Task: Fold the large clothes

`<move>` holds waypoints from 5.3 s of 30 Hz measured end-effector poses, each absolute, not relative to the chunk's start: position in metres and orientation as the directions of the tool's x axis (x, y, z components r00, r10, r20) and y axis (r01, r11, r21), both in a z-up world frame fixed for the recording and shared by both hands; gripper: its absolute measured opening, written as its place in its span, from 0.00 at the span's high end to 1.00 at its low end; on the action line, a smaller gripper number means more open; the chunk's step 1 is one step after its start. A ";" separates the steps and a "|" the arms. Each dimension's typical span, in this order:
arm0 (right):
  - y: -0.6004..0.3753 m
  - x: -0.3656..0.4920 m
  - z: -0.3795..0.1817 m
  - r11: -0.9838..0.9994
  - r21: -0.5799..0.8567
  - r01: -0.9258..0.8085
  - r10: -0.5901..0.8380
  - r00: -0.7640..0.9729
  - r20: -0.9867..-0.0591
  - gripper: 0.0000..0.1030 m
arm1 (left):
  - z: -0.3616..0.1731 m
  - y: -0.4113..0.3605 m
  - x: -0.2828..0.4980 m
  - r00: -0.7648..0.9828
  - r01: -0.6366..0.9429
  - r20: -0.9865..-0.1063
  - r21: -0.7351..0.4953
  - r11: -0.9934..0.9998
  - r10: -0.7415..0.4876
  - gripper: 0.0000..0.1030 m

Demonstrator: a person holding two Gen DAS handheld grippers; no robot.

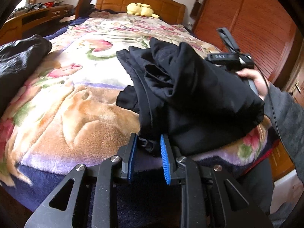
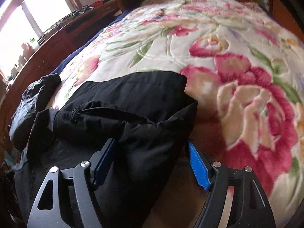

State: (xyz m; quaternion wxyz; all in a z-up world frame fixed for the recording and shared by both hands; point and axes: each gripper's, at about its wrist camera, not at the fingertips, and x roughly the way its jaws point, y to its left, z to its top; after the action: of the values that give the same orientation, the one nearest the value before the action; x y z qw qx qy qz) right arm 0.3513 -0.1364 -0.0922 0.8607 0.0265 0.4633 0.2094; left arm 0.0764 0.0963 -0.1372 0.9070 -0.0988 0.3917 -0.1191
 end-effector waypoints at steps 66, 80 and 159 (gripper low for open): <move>0.218 0.330 0.040 0.644 -0.108 -0.757 0.603 0.590 -0.537 0.81 | -0.020 0.437 -0.008 0.844 -0.353 -0.441 -0.029 0.935 0.305 0.94; 0.235 0.388 -0.041 0.658 -0.103 -0.746 0.463 0.508 -0.726 0.51 | -0.095 0.481 -0.008 0.719 -0.477 -0.581 -0.013 0.879 0.382 0.93; -0.149 0.127 -0.008 0.877 -0.036 -0.479 0.407 0.780 -0.476 0.33 | -0.011 0.154 0.062 0.827 -0.032 -0.561 -0.008 0.999 0.022 0.87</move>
State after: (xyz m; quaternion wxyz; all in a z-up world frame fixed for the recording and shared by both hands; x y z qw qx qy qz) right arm 0.1267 -0.1494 -0.0084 0.9402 -0.0777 0.2336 0.2355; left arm 0.0623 0.1541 -0.0107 0.9558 -0.0087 0.2935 0.0141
